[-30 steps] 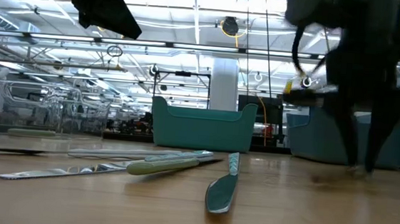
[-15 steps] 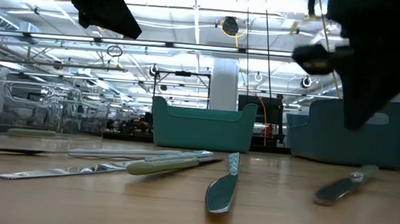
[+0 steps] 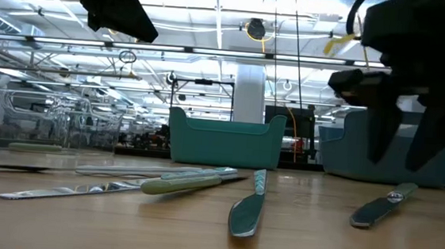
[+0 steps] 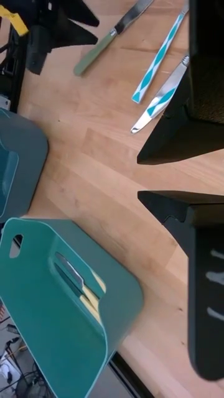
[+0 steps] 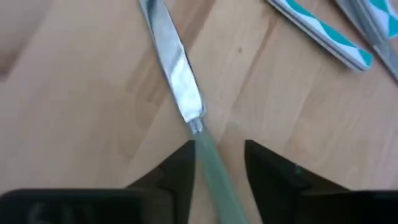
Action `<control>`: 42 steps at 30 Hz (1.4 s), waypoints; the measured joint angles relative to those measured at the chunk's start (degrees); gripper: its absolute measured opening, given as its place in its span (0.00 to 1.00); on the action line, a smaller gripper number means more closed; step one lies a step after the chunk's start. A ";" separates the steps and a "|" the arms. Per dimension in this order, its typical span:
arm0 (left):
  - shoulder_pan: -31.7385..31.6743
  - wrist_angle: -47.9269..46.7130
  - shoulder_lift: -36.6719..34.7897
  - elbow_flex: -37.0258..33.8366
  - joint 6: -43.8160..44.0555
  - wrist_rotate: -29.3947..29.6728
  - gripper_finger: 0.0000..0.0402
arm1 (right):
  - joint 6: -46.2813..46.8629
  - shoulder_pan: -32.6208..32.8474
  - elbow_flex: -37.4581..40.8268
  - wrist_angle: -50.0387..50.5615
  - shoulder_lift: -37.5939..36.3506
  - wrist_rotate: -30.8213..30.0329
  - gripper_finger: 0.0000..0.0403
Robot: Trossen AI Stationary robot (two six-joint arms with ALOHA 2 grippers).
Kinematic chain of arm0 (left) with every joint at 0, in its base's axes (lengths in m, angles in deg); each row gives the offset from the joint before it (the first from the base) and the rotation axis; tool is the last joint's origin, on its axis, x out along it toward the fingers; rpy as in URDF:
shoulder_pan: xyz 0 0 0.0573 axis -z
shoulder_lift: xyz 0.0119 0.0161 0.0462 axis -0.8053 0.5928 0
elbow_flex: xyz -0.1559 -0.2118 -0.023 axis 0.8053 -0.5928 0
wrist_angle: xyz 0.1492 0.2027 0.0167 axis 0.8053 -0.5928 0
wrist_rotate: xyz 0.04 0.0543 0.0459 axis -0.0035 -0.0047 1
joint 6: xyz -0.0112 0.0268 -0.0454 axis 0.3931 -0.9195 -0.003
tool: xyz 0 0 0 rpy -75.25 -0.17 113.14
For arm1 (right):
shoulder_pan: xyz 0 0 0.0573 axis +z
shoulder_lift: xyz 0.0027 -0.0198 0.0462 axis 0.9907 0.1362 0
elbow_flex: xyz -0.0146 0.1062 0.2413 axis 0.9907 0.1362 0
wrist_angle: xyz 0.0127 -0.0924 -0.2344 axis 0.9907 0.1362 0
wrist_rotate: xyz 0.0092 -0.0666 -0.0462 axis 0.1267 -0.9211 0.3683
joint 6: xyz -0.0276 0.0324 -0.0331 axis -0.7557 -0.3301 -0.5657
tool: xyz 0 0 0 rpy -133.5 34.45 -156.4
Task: Sort silverware by color (type)
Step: Put the right green knife into the transparent bin
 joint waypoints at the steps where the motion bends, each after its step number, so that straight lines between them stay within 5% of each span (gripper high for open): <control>1: 0.00 0.03 0.00 0.00 0.00 0.00 0.21 | 0.07 -0.40 0.00 -0.25 0.35 0.65 0.38; 9: 0.00 0.04 0.00 0.00 -0.02 0.00 0.21 | -1.00 -2.29 -0.25 -0.65 7.87 5.71 0.47; 17: 0.00 0.02 0.00 -0.02 -0.50 0.00 0.21 | -1.30 -2.87 -0.22 0.21 10.86 6.67 0.19; 20: 0.00 0.02 0.02 -0.02 -0.50 0.00 0.21 | -1.65 -2.91 -0.17 -0.53 10.27 6.89 0.09; 42: 0.00 0.77 0.04 -0.02 -0.55 0.04 0.21 | -3.05 -2.82 0.09 -3.65 -2.66 6.72 0.08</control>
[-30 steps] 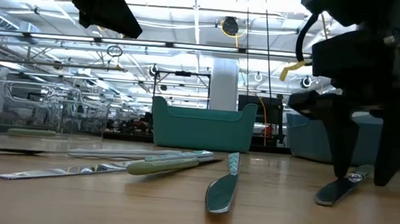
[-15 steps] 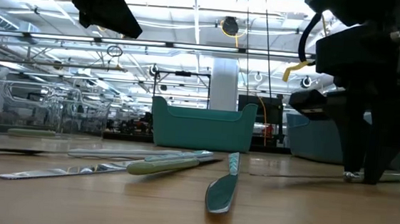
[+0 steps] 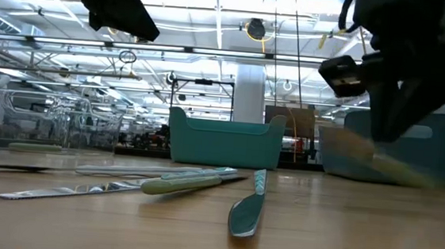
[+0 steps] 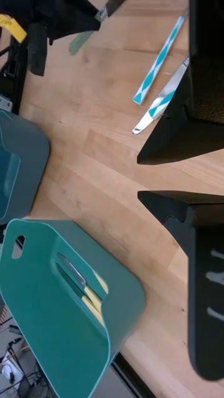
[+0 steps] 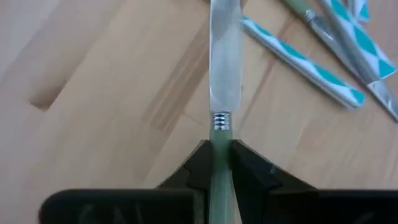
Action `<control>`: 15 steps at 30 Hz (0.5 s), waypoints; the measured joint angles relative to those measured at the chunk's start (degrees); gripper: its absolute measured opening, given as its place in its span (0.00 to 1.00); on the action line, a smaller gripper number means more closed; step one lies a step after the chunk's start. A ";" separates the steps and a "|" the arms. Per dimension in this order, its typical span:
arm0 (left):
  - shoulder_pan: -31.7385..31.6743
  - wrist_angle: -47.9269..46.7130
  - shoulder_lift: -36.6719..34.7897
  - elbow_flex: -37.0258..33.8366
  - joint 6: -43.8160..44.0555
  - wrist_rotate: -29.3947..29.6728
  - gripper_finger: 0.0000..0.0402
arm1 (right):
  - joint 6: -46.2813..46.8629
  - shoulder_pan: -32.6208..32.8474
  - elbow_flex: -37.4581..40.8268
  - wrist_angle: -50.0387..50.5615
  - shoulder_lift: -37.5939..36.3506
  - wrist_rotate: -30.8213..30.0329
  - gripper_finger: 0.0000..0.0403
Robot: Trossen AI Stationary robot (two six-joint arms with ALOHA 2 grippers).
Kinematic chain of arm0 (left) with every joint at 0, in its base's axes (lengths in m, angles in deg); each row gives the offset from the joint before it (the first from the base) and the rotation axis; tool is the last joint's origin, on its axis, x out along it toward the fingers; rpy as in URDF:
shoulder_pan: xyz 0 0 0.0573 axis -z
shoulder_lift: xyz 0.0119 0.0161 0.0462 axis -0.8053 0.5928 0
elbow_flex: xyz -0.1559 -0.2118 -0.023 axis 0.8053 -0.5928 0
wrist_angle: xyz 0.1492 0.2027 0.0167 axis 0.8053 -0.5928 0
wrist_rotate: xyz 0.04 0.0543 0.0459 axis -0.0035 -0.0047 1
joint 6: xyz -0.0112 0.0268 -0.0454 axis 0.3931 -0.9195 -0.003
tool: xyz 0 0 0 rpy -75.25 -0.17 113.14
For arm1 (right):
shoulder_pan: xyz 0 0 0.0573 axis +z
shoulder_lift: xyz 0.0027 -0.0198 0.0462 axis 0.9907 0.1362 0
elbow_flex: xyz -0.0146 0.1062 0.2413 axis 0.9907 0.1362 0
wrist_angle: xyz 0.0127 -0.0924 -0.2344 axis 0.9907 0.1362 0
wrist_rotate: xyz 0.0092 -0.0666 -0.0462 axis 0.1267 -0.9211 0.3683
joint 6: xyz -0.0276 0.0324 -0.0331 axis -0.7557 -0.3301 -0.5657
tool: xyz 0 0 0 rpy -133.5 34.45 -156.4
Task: Sort silverware by color (type)
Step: Put the right green knife into the transparent bin
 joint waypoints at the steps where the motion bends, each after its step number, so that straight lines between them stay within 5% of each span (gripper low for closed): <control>1: 0.00 0.48 0.30 0.00 -0.10 0.03 0.21 | -0.18 -0.05 0.00 -0.33 -0.29 -0.06 0.05; 8: -0.19 4.21 4.32 -0.01 -3.91 0.07 0.21 | 0.09 -0.10 -0.09 0.47 -1.75 -2.63 0.00; 15: -0.33 5.26 5.75 -0.02 -4.61 0.01 0.21 | 10.16 0.38 -0.09 5.97 -1.75 -2.26 0.01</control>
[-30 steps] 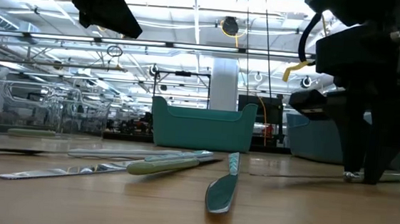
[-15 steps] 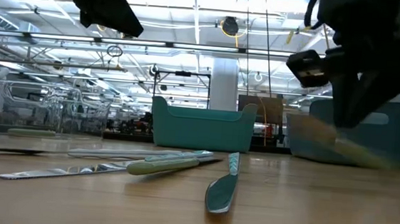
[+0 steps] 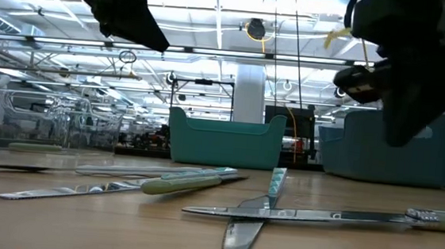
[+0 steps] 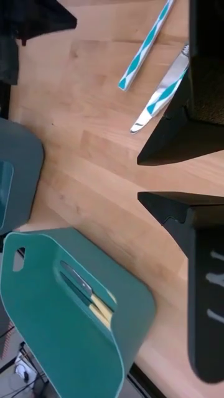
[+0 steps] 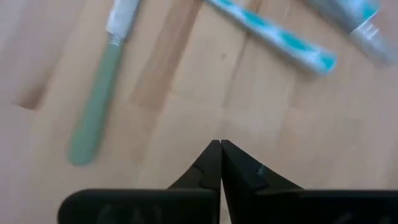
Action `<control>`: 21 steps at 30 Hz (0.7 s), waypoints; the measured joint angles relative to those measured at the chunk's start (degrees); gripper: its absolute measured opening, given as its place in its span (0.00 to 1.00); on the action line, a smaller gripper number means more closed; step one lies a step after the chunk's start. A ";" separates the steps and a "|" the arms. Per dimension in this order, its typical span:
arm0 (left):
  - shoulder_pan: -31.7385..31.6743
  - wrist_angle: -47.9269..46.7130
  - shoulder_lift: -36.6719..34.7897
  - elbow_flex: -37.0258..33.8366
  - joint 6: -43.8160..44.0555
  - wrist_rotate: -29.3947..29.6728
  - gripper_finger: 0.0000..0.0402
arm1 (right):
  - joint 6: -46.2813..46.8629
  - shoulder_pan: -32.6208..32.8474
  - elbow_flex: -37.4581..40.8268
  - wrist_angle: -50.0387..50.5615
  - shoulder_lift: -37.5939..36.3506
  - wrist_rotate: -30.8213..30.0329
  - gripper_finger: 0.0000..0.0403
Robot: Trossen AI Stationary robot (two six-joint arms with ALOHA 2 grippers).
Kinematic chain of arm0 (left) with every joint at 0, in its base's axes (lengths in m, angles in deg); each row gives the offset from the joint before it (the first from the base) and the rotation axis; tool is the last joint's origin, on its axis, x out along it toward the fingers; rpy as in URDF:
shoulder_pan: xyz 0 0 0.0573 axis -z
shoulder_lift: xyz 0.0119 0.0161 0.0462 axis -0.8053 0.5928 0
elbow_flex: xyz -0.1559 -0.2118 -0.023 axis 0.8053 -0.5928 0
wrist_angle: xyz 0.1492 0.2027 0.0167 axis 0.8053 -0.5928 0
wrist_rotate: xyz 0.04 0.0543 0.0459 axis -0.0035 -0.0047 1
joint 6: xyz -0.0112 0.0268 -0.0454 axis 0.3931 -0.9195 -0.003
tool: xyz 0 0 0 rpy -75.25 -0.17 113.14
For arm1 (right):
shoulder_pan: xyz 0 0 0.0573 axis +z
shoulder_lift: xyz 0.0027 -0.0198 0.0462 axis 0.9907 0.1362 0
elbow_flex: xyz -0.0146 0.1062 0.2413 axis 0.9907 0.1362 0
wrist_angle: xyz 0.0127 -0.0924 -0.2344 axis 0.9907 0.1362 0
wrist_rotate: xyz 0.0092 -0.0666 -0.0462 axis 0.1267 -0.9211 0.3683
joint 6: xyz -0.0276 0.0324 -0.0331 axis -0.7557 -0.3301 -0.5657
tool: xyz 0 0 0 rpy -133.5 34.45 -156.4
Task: Sort silverware by color (type)
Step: Put the right green knife into the transparent bin
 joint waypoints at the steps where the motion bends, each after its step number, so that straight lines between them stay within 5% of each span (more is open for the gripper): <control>1: 0.00 0.00 0.00 0.00 0.12 -0.02 0.21 | 2.23 0.43 0.00 0.03 0.00 0.72 0.02; 15: 0.15 1.23 -0.02 0.00 -0.09 -1.60 0.21 | 22.06 15.86 -0.11 -7.49 5.03 -10.77 0.41; 21: 0.15 1.30 -0.04 0.00 -0.06 -1.60 0.21 | 27.37 18.95 -0.11 -9.37 7.83 -11.27 0.52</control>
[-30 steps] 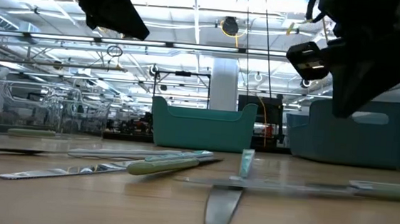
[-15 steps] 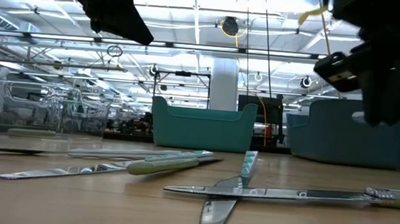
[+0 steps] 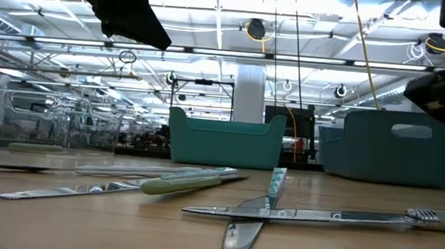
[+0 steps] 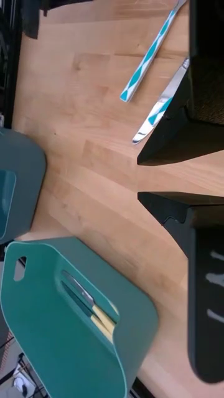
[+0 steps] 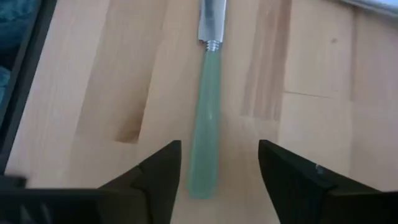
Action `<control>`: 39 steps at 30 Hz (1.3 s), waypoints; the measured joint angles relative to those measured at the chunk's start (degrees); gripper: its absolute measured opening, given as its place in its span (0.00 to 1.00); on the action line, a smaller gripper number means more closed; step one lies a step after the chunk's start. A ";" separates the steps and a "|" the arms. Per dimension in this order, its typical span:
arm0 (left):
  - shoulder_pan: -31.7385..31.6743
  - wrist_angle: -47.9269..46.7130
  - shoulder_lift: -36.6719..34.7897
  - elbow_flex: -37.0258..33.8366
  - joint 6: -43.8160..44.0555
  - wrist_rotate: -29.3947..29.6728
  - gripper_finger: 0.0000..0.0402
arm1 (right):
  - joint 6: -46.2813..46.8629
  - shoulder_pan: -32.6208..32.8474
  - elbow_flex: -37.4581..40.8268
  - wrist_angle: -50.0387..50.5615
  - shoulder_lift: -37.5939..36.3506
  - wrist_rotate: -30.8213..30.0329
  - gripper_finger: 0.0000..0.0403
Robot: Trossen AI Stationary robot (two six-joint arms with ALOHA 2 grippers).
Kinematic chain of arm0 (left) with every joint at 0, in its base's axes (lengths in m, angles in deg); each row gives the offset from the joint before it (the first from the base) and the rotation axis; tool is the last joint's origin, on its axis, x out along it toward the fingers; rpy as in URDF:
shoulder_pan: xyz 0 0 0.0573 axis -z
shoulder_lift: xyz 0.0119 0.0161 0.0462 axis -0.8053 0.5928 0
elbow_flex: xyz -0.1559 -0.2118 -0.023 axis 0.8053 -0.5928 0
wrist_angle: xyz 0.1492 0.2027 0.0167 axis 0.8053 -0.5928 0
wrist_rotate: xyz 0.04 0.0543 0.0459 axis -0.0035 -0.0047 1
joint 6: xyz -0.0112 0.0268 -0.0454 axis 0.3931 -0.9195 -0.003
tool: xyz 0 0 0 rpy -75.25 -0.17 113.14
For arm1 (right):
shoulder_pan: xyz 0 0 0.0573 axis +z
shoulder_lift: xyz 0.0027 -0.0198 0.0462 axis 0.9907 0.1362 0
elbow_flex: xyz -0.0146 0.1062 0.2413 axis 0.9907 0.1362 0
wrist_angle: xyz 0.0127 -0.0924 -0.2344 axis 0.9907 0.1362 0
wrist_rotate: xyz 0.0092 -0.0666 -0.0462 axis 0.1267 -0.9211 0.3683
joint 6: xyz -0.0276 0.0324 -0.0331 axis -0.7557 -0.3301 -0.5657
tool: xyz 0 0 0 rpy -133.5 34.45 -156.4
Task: Sort silverware by color (type)
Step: Put the right green knife into the transparent bin
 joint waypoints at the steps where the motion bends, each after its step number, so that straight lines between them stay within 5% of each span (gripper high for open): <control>1: 0.00 0.00 0.00 0.00 0.00 0.00 0.21 | 0.49 0.26 0.00 -0.44 0.78 -0.22 0.53; 11: 0.42 0.65 0.01 0.00 1.16 -0.12 0.21 | 3.06 0.73 -0.26 -0.51 8.71 -4.57 0.47; 17: 0.81 5.52 3.03 0.05 -0.06 -0.52 0.21 | 3.21 -1.22 -0.17 -0.35 9.61 -6.07 0.24; 25: 1.35 18.68 12.99 0.06 -5.98 -8.47 0.21 | 1.05 -4.19 -0.10 -0.61 9.84 -11.76 0.02; 39: 5.11 30.24 24.90 0.07 -10.88 -10.65 0.23 | -5.13 -7.81 0.00 -4.03 9.82 -11.69 0.01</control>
